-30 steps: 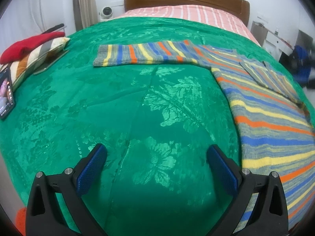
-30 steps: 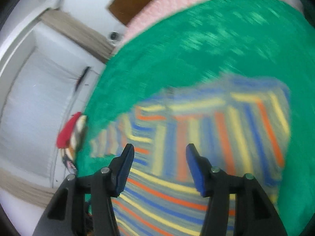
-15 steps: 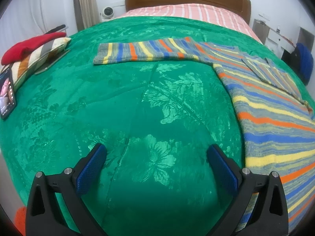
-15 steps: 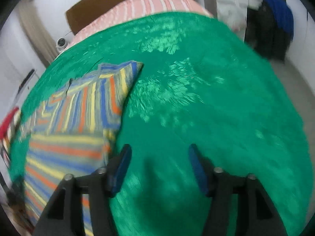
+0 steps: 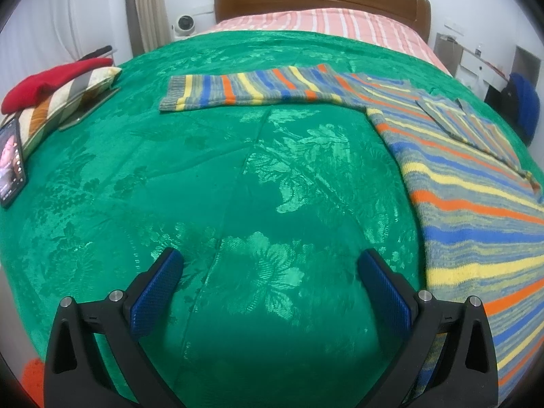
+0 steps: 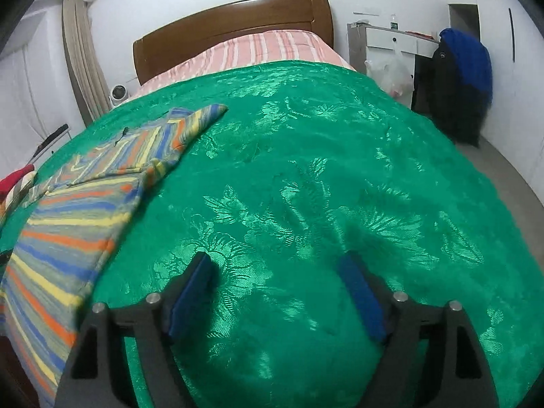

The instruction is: Fold small clothes

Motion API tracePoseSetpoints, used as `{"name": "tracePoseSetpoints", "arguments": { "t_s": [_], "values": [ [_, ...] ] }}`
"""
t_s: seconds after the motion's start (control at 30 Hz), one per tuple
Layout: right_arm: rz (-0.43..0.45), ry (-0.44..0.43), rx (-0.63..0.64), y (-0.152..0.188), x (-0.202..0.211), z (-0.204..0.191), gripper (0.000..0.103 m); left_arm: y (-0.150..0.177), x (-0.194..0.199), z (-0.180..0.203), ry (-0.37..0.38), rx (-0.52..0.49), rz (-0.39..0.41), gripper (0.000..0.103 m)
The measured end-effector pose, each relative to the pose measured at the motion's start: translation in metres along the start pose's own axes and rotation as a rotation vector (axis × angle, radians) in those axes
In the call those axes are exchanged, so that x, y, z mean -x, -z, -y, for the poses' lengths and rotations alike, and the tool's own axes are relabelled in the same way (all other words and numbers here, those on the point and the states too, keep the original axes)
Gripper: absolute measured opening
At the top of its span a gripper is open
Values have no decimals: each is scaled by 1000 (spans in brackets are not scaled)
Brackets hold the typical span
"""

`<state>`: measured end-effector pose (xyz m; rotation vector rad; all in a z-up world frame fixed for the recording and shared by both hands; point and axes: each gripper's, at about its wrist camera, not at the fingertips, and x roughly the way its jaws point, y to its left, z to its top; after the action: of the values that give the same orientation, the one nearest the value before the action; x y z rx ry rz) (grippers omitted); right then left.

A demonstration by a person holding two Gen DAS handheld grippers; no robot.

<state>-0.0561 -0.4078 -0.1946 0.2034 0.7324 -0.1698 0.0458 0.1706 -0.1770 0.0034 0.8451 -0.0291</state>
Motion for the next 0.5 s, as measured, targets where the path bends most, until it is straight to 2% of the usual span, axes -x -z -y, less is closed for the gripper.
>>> {"name": "tracePoseSetpoints", "arguments": {
  "t_s": [0.37, 0.5],
  "values": [
    [14, -16, -9, 4, -2, 0, 80, 0, -1, -1, 1, 0, 0, 103],
    [12, -15, -7, 3, -4, -1, 81, -21, 4, -10, 59, 24, -59, 102]
  ]
}}
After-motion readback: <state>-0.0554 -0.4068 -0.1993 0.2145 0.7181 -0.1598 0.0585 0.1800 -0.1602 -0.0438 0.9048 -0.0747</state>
